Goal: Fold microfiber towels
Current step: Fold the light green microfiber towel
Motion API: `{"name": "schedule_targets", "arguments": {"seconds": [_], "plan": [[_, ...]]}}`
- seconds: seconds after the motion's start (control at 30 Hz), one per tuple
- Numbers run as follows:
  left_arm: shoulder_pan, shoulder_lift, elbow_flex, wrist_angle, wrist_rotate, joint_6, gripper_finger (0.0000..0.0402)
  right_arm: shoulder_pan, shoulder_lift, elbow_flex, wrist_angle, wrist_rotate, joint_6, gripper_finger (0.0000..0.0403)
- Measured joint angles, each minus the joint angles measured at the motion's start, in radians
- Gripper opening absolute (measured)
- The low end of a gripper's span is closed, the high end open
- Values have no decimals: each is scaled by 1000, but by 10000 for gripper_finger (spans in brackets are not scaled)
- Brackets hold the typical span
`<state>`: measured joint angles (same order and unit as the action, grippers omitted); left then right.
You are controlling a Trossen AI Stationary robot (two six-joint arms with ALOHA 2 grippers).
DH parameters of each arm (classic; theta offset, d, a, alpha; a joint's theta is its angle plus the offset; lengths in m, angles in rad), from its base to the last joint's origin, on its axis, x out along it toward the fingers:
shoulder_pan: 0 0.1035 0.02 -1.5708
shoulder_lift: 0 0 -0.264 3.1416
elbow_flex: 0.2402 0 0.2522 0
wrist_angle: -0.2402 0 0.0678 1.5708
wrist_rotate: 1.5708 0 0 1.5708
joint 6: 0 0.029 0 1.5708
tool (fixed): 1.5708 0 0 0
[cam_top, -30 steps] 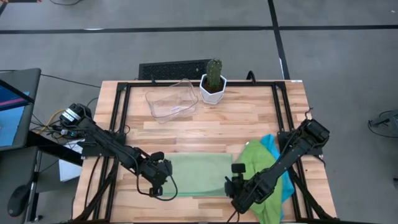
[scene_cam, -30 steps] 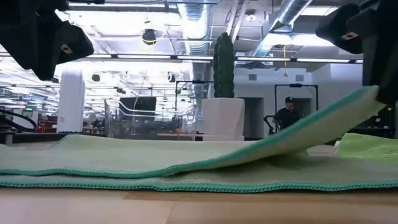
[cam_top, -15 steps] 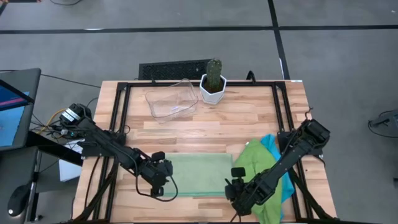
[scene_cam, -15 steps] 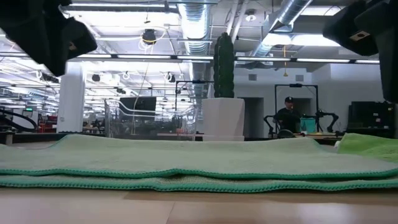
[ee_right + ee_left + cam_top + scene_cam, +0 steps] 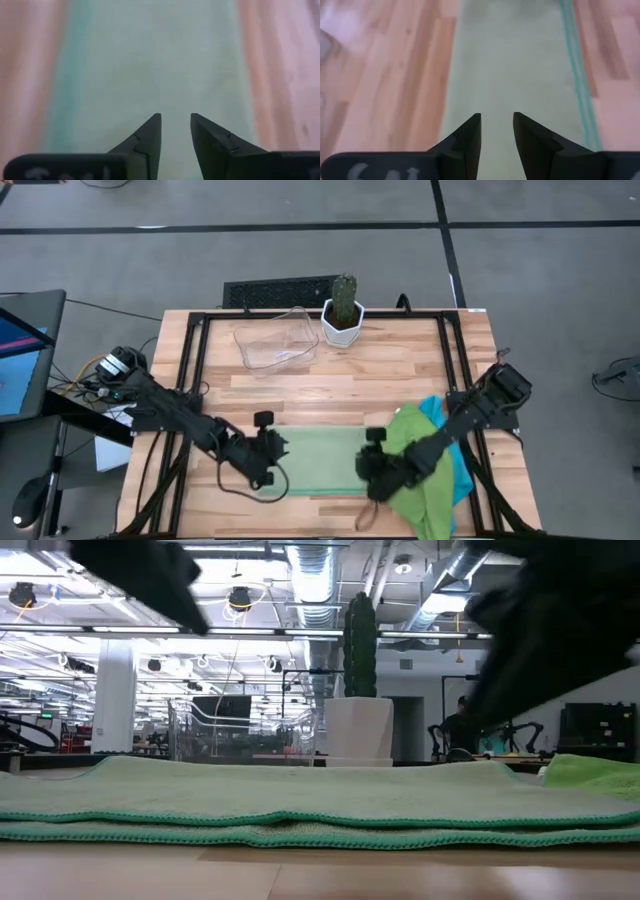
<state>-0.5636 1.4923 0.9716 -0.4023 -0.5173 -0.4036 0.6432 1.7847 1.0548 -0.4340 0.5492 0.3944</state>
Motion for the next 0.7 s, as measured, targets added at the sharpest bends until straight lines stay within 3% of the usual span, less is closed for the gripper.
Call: {"name": "schedule_targets", "arguments": {"seconds": [0.2, 0.43, 0.7], "plan": [[81, -1, -183, 310, 103, 61, 107, -95, -54, -206, 491, 0, -130, 124], [99, 0, -469, 745, 52, -4, 107, -137, -45, -395, 794, 27, -161, 96], [99, 0, -565, 823, 35, -90, 107, -192, -40, -526, 951, 47, -137, 51]]}}
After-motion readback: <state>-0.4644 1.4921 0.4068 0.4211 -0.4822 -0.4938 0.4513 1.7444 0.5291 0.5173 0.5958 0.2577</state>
